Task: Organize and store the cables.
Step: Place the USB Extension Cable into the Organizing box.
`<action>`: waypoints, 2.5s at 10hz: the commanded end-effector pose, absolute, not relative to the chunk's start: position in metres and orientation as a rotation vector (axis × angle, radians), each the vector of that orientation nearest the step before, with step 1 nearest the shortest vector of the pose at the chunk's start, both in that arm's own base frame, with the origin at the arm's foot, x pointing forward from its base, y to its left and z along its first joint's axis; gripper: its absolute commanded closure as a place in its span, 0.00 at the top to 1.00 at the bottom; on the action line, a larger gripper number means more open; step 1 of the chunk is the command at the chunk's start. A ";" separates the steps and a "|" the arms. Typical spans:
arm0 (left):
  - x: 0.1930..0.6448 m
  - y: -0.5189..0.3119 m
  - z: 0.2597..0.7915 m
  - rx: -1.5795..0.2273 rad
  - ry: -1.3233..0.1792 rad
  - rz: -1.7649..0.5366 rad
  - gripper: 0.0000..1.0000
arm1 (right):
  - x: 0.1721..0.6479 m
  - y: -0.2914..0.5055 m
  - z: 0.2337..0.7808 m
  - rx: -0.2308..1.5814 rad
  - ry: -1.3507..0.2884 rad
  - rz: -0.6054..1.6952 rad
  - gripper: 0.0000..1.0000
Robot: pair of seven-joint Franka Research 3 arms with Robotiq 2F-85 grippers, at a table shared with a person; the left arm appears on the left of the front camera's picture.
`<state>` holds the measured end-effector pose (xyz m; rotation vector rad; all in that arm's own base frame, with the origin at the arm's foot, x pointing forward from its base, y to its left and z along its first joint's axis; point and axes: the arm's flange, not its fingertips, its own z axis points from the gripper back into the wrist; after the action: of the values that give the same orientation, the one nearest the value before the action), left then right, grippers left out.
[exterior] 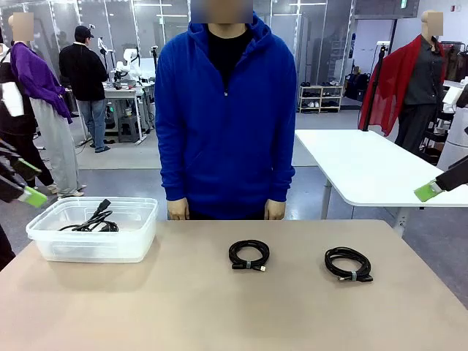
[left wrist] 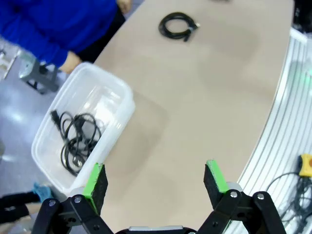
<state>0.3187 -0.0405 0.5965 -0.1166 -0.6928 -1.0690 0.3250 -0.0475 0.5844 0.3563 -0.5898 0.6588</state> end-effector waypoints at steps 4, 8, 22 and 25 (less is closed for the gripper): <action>0.356 -0.128 0.617 -0.005 -0.555 -1.402 1.00 | 0.325 -0.048 0.587 0.362 -0.585 0.647 1.00; 0.386 -0.205 0.617 0.061 -0.432 -1.471 1.00 | 0.325 -0.048 0.587 0.362 -0.585 0.647 1.00; 0.414 -0.333 0.476 0.031 -0.311 -1.544 1.00 | 0.325 -0.048 0.587 0.362 -0.585 0.647 1.00; 0.429 -0.342 0.456 0.055 -0.270 -1.572 1.00 | 0.325 -0.048 0.587 0.362 -0.585 0.647 1.00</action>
<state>0.4226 -0.3352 0.4587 0.0248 -0.2616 -1.5739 0.3250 -0.0474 0.5845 0.3560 -0.5899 0.6592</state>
